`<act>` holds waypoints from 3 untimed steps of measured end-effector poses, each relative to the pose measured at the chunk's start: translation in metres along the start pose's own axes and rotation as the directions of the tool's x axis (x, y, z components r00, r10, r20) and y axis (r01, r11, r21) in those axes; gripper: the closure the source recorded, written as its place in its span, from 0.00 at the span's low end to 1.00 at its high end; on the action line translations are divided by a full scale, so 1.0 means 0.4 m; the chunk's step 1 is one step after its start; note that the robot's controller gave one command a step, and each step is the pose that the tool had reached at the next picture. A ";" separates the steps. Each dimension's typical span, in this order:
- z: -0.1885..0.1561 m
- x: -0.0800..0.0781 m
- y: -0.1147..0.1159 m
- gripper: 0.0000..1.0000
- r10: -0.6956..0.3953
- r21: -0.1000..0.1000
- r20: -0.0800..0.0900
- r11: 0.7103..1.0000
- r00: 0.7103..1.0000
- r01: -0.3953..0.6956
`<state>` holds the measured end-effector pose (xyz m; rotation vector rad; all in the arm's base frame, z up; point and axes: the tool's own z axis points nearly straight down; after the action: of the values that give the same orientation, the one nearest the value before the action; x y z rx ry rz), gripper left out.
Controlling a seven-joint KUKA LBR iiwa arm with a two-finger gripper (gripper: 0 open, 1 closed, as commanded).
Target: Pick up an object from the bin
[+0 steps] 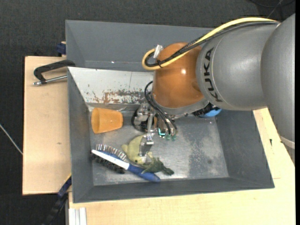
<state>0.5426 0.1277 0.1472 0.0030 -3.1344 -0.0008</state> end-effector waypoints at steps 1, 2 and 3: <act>0.194 0.122 0.166 0.00 -0.032 -0.001 0.009 0.999 0.999 0.032; 0.115 0.115 0.191 0.00 0.214 -0.006 0.012 0.977 0.977 -0.214; 0.091 0.121 0.171 0.00 0.213 -0.005 0.011 0.977 0.977 -0.213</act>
Offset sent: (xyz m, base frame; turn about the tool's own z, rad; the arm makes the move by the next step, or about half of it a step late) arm -0.0489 0.0627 -0.0772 -0.0273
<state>0.4937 0.1959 0.1111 -0.3344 -3.1281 -0.0049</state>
